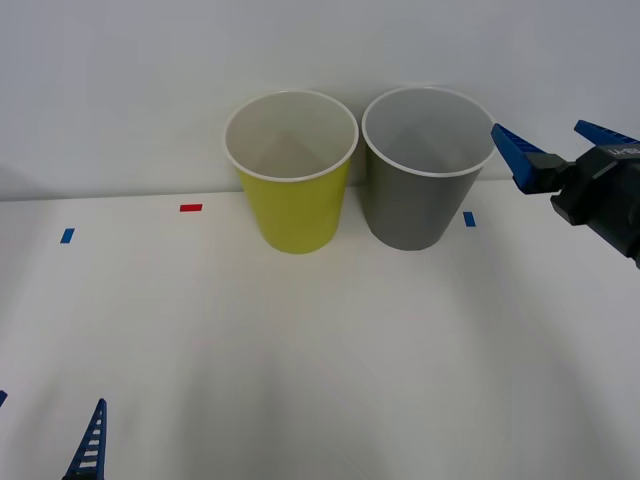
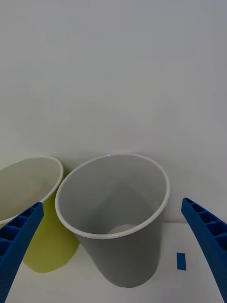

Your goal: Put cans in the gray bin and PET bottles in the light green bin.

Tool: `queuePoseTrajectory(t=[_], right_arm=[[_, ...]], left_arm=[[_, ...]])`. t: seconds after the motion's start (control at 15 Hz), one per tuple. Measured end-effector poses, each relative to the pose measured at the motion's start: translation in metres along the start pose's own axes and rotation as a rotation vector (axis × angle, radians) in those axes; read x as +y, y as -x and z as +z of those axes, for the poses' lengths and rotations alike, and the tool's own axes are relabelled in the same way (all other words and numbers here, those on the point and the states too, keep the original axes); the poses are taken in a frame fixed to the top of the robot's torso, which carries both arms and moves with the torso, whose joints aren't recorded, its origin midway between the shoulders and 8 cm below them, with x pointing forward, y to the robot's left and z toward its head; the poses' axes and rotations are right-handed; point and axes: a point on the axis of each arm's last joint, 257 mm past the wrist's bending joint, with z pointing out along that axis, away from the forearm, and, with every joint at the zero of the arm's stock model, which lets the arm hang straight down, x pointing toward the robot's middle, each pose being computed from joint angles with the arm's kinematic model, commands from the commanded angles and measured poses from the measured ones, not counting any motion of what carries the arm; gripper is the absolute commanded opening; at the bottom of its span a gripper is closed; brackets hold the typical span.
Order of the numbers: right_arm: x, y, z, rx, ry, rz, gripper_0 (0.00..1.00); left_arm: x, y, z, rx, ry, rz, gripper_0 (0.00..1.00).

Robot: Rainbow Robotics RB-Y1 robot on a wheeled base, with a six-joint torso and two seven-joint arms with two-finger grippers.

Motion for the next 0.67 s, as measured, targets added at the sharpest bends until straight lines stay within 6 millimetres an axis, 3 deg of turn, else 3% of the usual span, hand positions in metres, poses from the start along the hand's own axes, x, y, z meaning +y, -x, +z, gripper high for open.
queuePoseTrajectory(t=[0.33,0.67], right_arm=[[-0.011,-0.019,-0.002,-0.047,-0.091,-0.026,1.0],[-0.015,-0.054,-0.024,-0.092,-0.069,-0.001,1.0]], left_arm=[[0.0,0.0,0.0,0.0,0.0,0.0,1.0],[0.0,0.0,0.0,0.0,0.0,0.0,1.0]])
